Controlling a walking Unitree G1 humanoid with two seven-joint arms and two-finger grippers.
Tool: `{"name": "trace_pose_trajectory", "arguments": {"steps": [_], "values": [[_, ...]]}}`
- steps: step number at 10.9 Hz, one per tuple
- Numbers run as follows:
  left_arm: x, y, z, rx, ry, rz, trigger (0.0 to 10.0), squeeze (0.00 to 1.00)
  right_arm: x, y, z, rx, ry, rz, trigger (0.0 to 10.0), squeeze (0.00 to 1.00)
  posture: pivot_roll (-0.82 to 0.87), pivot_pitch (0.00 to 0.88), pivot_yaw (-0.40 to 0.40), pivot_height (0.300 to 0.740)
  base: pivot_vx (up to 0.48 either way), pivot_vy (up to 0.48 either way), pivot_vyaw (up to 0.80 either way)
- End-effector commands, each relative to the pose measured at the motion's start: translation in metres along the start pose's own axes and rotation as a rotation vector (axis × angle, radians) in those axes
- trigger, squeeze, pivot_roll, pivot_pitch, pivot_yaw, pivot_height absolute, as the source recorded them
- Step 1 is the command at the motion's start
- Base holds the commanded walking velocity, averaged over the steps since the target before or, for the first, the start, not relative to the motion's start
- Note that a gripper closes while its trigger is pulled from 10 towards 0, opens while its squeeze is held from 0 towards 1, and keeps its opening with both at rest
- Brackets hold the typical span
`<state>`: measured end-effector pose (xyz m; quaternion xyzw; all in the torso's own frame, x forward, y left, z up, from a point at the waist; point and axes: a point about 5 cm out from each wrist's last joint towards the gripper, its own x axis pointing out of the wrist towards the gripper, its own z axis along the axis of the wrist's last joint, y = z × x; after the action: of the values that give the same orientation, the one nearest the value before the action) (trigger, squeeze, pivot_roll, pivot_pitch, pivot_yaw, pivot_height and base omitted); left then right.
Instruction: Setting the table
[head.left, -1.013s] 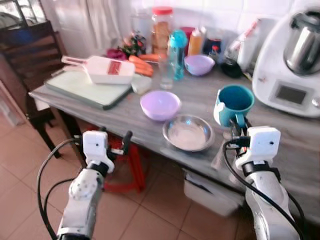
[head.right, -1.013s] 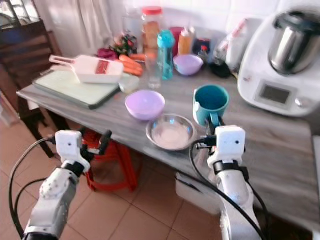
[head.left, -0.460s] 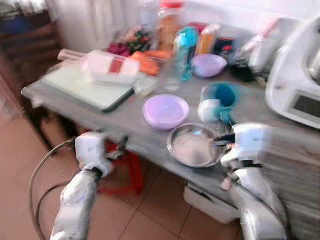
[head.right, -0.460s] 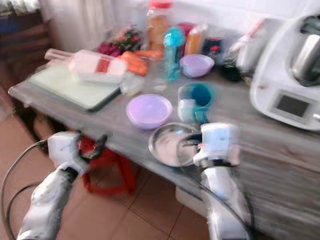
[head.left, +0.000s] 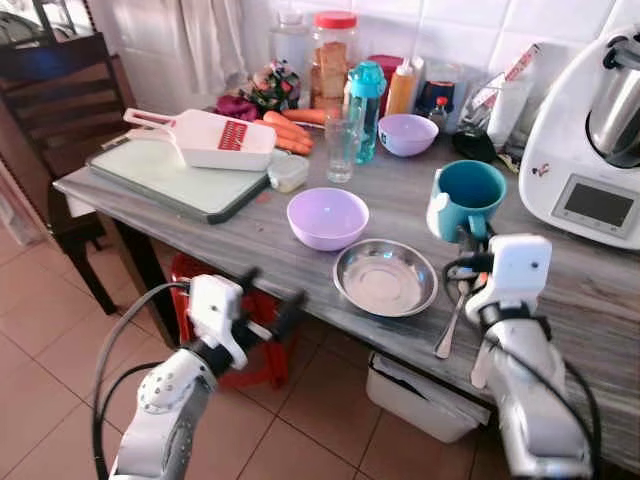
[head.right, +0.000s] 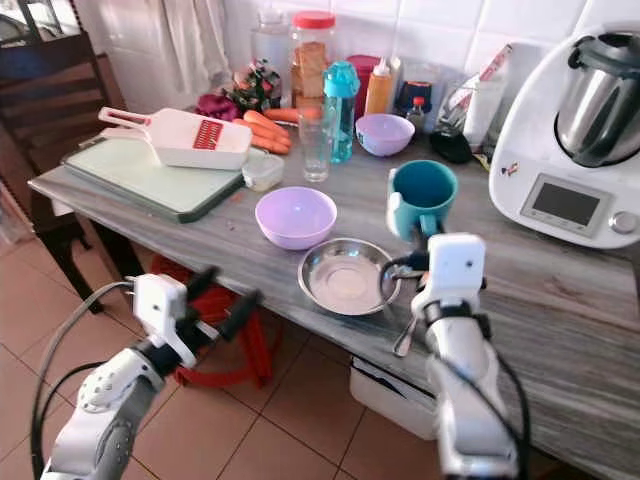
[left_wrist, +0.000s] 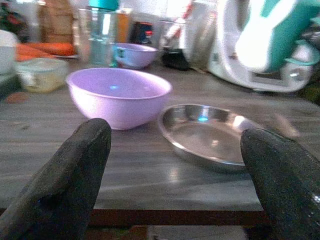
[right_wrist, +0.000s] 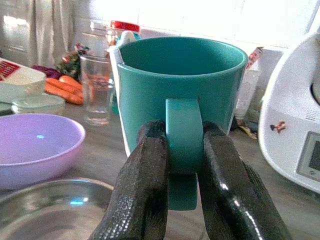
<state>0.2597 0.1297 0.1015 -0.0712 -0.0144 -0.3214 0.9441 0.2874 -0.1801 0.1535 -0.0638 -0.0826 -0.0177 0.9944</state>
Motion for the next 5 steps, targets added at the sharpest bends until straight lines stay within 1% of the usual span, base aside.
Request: {"name": "trace_pose_trajectory", "arguments": {"steps": [1,2,3,5], "values": [[0.005,-0.005,0.008,0.002,-0.006,-0.072,10.0,0.0,0.007,-0.007,0.001,0.0,0.006,-0.023,10.0,0.0,0.01,0.016,-0.026,0.74,0.0,0.0,0.0],[0.005,-0.011,0.011,0.004,0.009,-0.147,10.0,0.0,0.016,-0.013,-0.005,-0.014,0.04,-0.024,10.0,0.0,0.01,0.015,-0.027,0.74,0.0,0.0,0.0],[0.003,-0.012,0.011,0.023,0.023,-0.172,10.0,0.0,0.025,-0.017,-0.009,-0.017,0.054,-0.026,10.0,0.0,0.01,0.015,-0.027,0.74,0.0,0.0,0.0],[0.001,-0.01,0.012,0.012,0.025,-0.156,10.0,0.0,0.037,-0.018,-0.012,0.026,0.062,-0.031,10.0,0.0,0.03,0.026,-0.03,0.74,0.0,0.0,0.0]]}}
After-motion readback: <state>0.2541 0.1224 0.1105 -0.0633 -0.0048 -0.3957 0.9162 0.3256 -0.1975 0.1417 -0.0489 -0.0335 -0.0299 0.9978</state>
